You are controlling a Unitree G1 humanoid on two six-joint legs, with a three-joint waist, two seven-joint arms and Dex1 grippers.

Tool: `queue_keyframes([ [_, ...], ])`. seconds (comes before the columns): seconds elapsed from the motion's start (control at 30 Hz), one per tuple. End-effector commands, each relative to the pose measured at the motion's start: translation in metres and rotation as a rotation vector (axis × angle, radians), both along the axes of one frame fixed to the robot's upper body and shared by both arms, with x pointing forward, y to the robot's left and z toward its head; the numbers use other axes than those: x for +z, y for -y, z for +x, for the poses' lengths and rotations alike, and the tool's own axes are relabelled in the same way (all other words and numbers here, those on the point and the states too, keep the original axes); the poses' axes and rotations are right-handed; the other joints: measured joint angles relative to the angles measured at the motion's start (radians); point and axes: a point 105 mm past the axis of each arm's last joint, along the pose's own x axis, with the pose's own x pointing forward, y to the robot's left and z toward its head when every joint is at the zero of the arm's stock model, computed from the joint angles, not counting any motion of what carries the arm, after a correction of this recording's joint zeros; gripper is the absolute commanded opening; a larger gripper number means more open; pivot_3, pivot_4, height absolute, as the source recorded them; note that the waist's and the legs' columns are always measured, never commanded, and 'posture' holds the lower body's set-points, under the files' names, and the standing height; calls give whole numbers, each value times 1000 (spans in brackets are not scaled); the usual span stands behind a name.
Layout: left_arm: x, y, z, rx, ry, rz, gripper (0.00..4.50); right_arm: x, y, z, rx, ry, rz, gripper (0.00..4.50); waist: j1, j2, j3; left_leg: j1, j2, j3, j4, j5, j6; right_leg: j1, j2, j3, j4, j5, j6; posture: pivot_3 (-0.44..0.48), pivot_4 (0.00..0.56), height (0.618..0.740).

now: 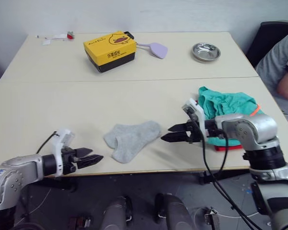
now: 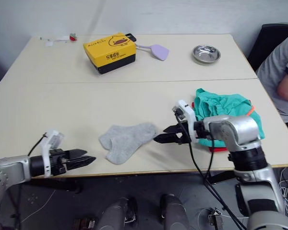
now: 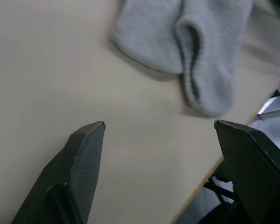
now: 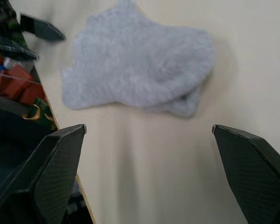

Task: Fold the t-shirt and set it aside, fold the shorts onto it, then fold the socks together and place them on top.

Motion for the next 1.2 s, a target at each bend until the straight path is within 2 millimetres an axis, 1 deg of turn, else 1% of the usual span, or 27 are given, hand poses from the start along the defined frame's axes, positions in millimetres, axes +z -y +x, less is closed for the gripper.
queue_keyframes([
  [0.03,-5,18,0,-27,-23,0,3927,3,-4,9,-31,-1,6,4477,5,0,0,0,0,0,0,0,0,0,0,0,0,0,0,0,150,740],
  [0.13,-16,38,8,-25,-40,-1,3927,-1,-11,18,-47,13,-9,4477,9,1,-1,0,-3,0,0,0,1,1,-1,0,-1,1,1,0,150,740],
  [0.27,-26,55,3,-73,-73,5,3927,0,-23,26,-55,26,20,4477,10,2,-1,1,-4,0,1,0,2,2,-2,1,-1,2,3,0,150,740],
  [0.4,-31,60,2,-79,-79,18,3927,3,-27,34,-79,49,46,4477,10,5,-3,1,-4,1,1,0,2,2,-2,1,-1,2,3,0,150,740],
  [0.5,-37,61,0,-88,-90,41,3310,3,-29,37,-91,73,46,4500,11,5,-3,1,-4,1,1,0,2,2,-2,1,-1,2,3,0,150,740],
  [0.73,-46,63,0,-87,-96,62,1078,5,-28,44,-98,159,29,4500,10,6,-4,1,-4,1,0,0,2,2,-2,1,-2,2,3,0,150,740],
  [0.83,-46,63,0,-89,-95,60,90,4,-29,41,-74,148,36,4500,7,6,-4,1,-4,1,-1,0,2,2,-2,1,-2,2,3,0,150,740],
  [0.97,-46,63,1,-91,-88,57,40,2,-30,39,-60,136,40,4500,4,6,-4,1,-4,1,-1,0,2,2,-2,1,-2,2,3,0,150,740],
  [1.07,-46,64,1,-97,-80,52,0,2,-31,40,-65,135,46,3931,4,6,-4,1,-4,1,-1,0,2,2,-2,1,-3,2,3,0,150,740],
  [1.2,-45,64,2,-97,-68,47,0,2,-31,40,-62,134,47,2505,3,6,-4,1,-4,1,-1,0,2,2,-2,1,-3,2,3,0,150,740],
])
